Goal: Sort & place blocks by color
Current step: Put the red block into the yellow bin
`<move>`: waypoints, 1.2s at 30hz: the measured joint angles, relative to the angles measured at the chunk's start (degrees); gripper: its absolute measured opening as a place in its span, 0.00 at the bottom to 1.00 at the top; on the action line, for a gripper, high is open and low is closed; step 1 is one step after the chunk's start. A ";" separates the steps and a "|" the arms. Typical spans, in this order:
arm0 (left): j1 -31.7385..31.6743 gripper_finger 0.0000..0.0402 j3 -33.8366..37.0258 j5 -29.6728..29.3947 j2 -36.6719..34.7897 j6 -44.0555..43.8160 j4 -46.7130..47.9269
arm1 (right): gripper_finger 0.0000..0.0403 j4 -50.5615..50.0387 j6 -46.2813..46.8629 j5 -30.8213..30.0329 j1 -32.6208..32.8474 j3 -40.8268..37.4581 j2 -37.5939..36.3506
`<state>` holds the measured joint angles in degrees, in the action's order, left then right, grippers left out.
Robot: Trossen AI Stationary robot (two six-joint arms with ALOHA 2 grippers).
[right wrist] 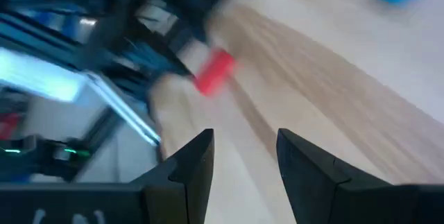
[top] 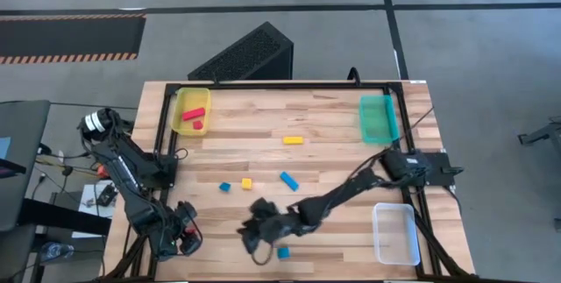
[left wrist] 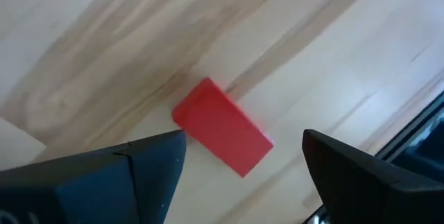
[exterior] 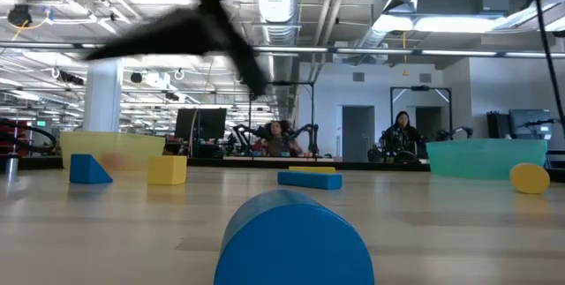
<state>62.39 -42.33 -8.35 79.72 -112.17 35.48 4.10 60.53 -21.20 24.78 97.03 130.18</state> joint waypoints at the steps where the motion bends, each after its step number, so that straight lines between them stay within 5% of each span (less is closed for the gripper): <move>1: 0.05 0.69 0.00 0.60 0.00 0.56 -0.10 | 0.44 0.21 -2.37 0.46 -0.54 2.04 1.48; 11: 0.20 0.69 0.00 8.15 -2.65 6.61 4.71 | 0.52 -1.69 -32.49 8.70 -4.99 29.16 19.92; 16: 0.20 0.68 -2.91 4.20 -10.16 6.03 17.19 | 0.63 -1.90 -44.88 9.37 -5.72 37.99 27.06; 20: 0.17 0.66 -6.54 -2.28 -16.31 4.60 31.14 | 0.74 4.15 -55.13 9.90 -5.96 36.57 27.82; 25: 0.13 0.63 -7.21 -8.02 -22.67 1.43 37.71 | 0.87 6.16 -68.70 18.30 -7.28 36.55 29.70; 36: -0.39 0.59 -7.17 -10.20 -22.07 1.37 40.21 | 0.89 10.06 -70.18 26.36 -10.75 36.73 29.40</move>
<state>62.01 -49.50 -18.55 57.65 -110.80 75.68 14.16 -9.65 5.16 14.03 133.75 159.59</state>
